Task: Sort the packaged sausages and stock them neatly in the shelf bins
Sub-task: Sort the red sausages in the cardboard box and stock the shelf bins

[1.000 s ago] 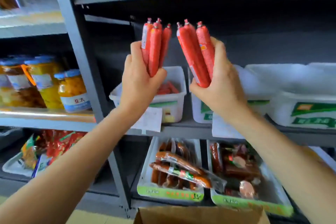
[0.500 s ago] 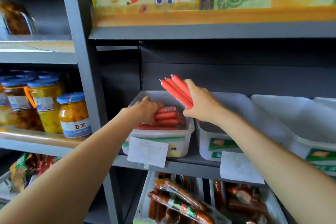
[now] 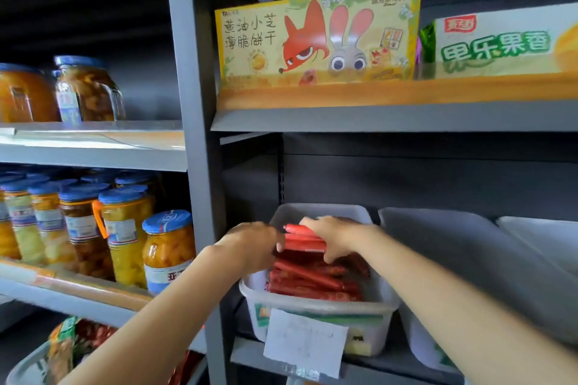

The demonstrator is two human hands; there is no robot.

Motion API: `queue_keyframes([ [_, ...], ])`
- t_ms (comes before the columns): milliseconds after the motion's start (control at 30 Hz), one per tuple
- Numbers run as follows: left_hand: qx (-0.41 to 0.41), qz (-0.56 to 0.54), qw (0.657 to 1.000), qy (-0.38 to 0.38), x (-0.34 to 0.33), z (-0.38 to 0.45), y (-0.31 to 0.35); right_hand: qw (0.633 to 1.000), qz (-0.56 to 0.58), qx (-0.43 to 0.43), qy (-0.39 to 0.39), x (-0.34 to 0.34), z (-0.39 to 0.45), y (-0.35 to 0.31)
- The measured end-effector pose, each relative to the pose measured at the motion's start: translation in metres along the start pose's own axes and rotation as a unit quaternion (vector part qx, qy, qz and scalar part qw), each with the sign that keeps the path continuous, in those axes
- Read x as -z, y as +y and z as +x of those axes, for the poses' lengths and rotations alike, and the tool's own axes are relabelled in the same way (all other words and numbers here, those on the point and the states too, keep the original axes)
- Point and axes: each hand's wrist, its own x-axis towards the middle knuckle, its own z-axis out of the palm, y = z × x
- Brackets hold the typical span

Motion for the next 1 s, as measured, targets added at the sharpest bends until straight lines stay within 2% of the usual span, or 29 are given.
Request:
queue_keyframes([
  [133, -0.010, 0.012, 0.999, -0.036, -0.007, 0.004, 0.009, 0.998, -0.047, 0.004, 0.032, -0.019, 0.017, 0.001],
  [267, 0.020, -0.075, 0.984, -0.160, -0.010, 0.012, 0.017, 0.999, 0.041, -0.027, 0.001, -0.013, 0.005, 0.013],
  [333, 0.043, -0.090, 0.979, -0.178, -0.013, 0.016, 0.022, 0.996, 0.085, -0.029, -0.023, -0.006, -0.007, 0.019],
  [400, 0.037, -0.082, 0.979, -0.184, -0.016, 0.021, 0.026, 0.989, 0.126, -0.011, -0.082, -0.003, -0.022, 0.016],
  [433, 0.034, -0.074, 0.978, -0.191, -0.018, 0.023, 0.027, 0.989, 0.109, -0.004, -0.104, -0.004, -0.027, 0.014],
  [500, 0.028, -0.047, 0.982, -0.183, -0.025, 0.030, 0.026, 0.995, 0.019, -0.007, -0.098, -0.012, -0.031, 0.011],
  [600, 0.028, 0.025, 0.996, -0.086, -0.035, 0.037, 0.026, 0.994, -0.097, -0.053, 0.010, -0.022, -0.030, 0.010],
  [733, 0.008, -0.012, 1.000, -0.016, -0.032, 0.030, 0.036, 0.997, -0.023, -0.046, 0.054, -0.014, -0.053, 0.014],
  [800, 0.000, -0.083, 0.995, 0.053, -0.023, 0.021, 0.044, 0.994, 0.025, -0.026, 0.103, -0.006, -0.079, 0.013],
  [867, -0.016, -0.181, 0.967, 0.180, -0.018, 0.009, 0.059, 0.979, 0.101, -0.001, 0.175, -0.003, -0.114, 0.007],
  [933, -0.066, -0.273, 0.903, 0.325, -0.021, -0.014, 0.087, 0.953, 0.174, 0.018, 0.249, -0.012, -0.156, 0.002],
  [1000, -0.129, -0.336, 0.844, 0.398, -0.029, -0.043, 0.122, 0.926, 0.182, 0.045, 0.329, -0.029, -0.201, 0.002],
])
